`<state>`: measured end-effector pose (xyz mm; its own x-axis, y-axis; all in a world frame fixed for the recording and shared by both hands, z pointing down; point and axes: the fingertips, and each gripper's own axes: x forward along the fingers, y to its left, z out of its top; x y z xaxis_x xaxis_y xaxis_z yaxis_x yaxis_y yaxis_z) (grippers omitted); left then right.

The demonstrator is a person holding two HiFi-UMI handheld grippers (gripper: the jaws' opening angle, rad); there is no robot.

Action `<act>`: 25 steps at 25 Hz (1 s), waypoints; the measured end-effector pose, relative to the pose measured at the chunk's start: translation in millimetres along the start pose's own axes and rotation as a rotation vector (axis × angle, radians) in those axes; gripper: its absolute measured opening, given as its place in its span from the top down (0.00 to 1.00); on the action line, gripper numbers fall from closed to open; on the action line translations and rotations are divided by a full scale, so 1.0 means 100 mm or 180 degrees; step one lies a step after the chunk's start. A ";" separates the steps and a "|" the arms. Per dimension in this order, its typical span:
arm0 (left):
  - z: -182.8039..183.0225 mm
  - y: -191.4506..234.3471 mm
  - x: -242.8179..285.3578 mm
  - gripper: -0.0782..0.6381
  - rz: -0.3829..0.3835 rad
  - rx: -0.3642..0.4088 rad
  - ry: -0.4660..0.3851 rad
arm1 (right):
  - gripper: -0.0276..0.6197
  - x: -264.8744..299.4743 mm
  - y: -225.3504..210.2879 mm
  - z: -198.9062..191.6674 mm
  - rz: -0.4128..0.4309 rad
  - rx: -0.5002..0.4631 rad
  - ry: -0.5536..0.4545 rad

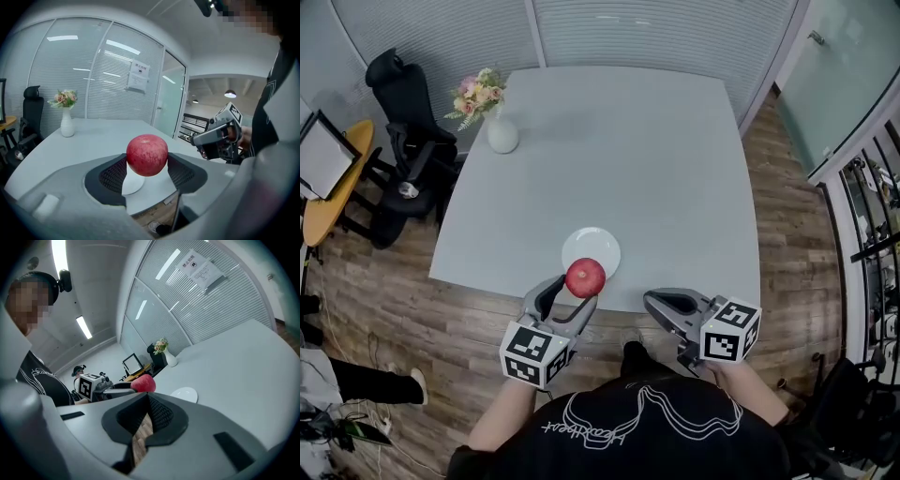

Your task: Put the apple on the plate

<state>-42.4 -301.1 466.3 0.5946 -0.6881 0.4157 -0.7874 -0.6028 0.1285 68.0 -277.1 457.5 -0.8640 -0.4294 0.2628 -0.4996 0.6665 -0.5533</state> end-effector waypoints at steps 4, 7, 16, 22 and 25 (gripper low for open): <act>-0.11 0.13 0.21 0.50 0.0076 -0.0024 0.0063 | 0.95 0.01 -0.14 -0.01 -0.0038 0.0046 0.0030; -0.20 0.27 0.34 0.50 0.0238 0.0150 0.0105 | 0.95 0.03 -0.22 -0.02 -0.0062 0.0086 0.0060; -0.50 0.49 0.65 0.50 0.0345 0.0332 0.0232 | 0.95 0.07 -0.34 -0.16 -0.0126 0.0179 0.0132; -0.67 0.61 0.90 0.50 0.0362 0.0277 0.0310 | 0.95 0.02 -0.47 -0.23 -0.0206 0.0251 0.0163; -0.79 0.64 0.99 0.50 0.0371 0.0278 0.0357 | 0.95 -0.02 -0.52 -0.24 -0.0248 0.0264 0.0164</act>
<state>-46.1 -376.1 586.8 0.4747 -0.7090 0.5216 -0.8299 -0.5579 -0.0031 94.1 -295.8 504.7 -0.8260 -0.4445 0.3467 -0.5602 0.5787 -0.5927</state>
